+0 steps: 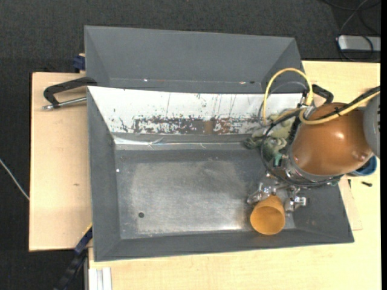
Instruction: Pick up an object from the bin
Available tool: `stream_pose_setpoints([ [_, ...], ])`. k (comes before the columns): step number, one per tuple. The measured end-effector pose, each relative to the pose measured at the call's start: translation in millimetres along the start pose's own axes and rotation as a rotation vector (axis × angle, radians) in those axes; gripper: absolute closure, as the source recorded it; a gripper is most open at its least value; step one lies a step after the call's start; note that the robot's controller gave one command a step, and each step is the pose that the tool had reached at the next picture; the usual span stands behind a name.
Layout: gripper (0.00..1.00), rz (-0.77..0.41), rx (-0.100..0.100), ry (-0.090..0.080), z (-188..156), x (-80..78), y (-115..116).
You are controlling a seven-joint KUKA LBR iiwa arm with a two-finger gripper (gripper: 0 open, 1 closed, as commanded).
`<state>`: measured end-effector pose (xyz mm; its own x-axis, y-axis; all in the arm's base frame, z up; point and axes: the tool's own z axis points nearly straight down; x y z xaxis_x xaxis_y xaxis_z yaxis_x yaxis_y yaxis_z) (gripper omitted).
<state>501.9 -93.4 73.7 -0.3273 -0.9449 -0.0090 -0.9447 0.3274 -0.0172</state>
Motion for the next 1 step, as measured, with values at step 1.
stream_pose_setpoints([
  [1,1.0,-0.156,-0.004,0.002,-162.0,-41.3,-3.1],
])
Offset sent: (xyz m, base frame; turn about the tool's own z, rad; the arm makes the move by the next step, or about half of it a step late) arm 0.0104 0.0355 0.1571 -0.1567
